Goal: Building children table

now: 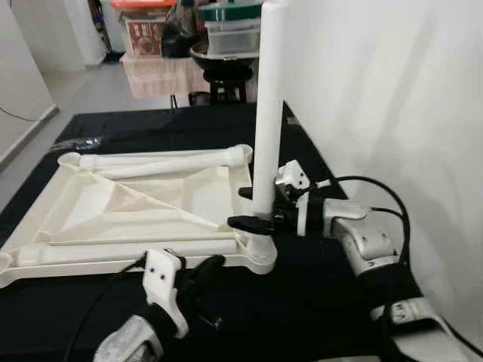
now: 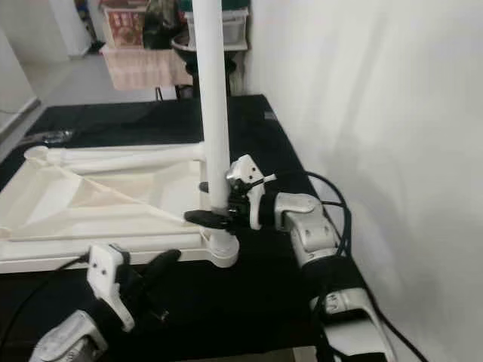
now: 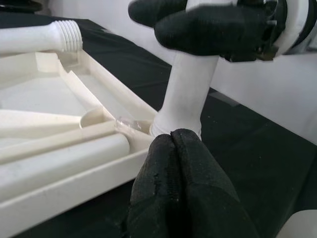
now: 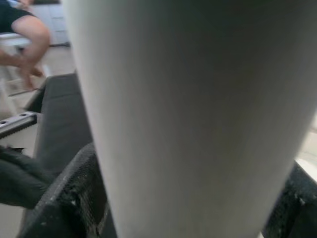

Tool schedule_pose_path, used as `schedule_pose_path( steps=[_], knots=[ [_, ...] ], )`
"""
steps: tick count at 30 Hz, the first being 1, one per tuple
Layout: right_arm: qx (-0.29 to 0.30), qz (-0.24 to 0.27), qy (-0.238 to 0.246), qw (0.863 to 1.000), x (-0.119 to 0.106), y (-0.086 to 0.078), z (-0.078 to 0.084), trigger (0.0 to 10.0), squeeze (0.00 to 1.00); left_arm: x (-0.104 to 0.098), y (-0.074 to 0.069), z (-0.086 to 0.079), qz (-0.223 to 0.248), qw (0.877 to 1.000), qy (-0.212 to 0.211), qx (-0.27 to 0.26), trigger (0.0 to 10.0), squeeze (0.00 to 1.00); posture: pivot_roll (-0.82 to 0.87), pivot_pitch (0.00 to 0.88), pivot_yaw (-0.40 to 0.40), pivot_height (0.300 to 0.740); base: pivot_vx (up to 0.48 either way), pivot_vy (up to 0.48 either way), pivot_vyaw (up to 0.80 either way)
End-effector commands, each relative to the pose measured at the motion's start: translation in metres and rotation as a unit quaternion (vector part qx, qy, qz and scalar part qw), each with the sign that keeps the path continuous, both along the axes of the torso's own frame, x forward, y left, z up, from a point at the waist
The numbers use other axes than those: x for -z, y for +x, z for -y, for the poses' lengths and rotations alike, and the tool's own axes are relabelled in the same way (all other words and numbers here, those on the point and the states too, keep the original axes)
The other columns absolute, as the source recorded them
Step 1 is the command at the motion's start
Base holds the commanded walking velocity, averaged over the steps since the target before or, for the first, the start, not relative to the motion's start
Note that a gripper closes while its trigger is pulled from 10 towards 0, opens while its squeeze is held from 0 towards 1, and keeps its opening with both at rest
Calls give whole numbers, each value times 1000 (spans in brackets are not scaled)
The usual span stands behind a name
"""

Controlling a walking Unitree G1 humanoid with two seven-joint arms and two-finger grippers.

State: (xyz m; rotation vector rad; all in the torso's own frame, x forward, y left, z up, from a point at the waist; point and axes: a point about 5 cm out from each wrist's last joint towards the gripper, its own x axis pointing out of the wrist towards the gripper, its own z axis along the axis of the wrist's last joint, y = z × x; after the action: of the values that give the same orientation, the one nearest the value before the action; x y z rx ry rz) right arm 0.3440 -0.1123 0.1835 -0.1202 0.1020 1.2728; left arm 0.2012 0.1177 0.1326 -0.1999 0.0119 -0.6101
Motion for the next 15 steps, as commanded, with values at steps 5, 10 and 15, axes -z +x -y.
schedule_pose_path(
  steps=[5,10,15],
  knots=[
    [-32,-24,-11,999,4,9,-2,0,0,-1,-4,1,2,1000,1,-2,10000,0,-7,0,-34,740,0,0,0],
    [-30,-25,-11,999,6,11,4,0,0,-1,-5,2,1,1000,0,-1,10000,0,-11,0,-31,740,0,0,0],
    [43,-10,-28,999,19,9,18,0,0,-2,-7,2,1,1000,-2,-1,10000,0,-18,15,-31,740,0,0,0]
  ],
)
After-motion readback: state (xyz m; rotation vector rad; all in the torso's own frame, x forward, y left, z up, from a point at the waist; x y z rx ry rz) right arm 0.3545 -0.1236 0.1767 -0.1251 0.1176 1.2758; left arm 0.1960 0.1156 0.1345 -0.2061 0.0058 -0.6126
